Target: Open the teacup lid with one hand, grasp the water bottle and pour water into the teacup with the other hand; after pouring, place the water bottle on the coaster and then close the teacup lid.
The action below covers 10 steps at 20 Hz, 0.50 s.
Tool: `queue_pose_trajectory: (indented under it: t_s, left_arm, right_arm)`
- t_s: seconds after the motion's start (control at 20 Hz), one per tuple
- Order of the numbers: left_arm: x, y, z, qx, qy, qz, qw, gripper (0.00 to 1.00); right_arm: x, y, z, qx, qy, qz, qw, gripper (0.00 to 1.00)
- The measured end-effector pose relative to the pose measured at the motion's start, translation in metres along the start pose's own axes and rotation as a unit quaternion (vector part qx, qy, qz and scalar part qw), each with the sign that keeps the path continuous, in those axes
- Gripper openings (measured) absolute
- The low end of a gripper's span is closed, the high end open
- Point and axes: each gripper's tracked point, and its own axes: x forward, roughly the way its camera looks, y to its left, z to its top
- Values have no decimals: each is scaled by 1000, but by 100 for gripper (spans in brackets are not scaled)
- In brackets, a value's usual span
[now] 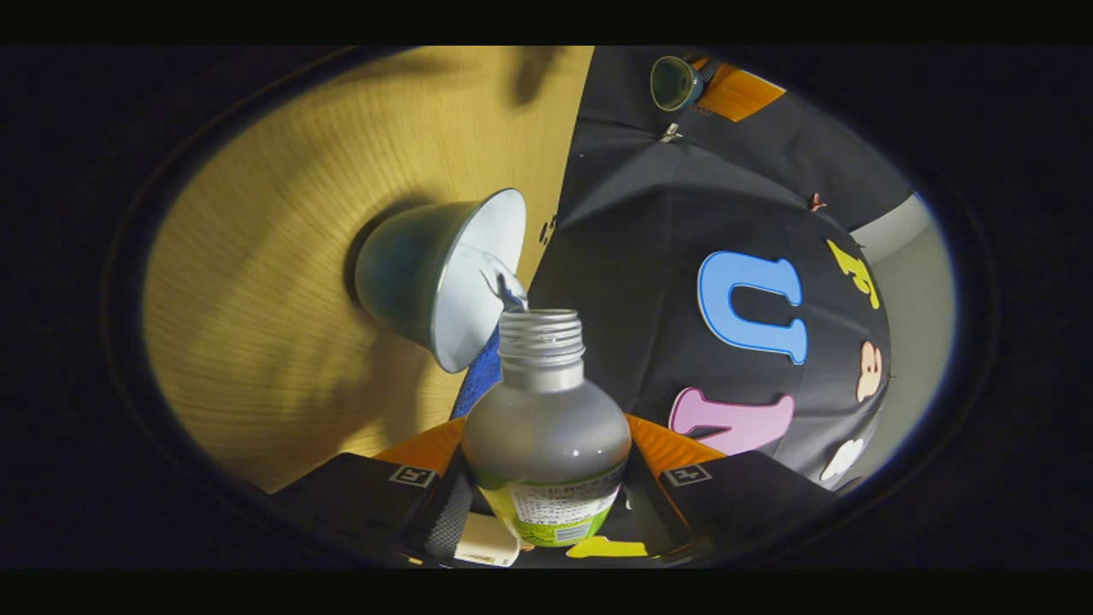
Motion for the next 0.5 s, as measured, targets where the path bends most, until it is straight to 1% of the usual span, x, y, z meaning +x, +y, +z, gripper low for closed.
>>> queue_pose_trajectory:
  t_s: [0.2,0.25,0.3,0.45,0.5]
  left_arm:
    - [1,-2,0,-6,0,-2,1000,27]
    - [0,-1,-1,-7,0,-2,1000,27]
    - [0,-1,-1,-6,0,-2,1000,27]
    - [-1,0,1,-6,-3,-1,1000,27]
    - [-1,1,1,-6,-4,-1,1000,27]
  right_arm:
    - [0,-4,-5,-13,-4,2,1000,80]
    - [1,-5,-5,-15,-4,2,1000,77]
    - [1,-6,-4,-19,-5,3,1000,80]
    - [3,-8,-3,-32,-10,4,999,80]
    - [3,-8,-1,-34,-13,5,999,77]
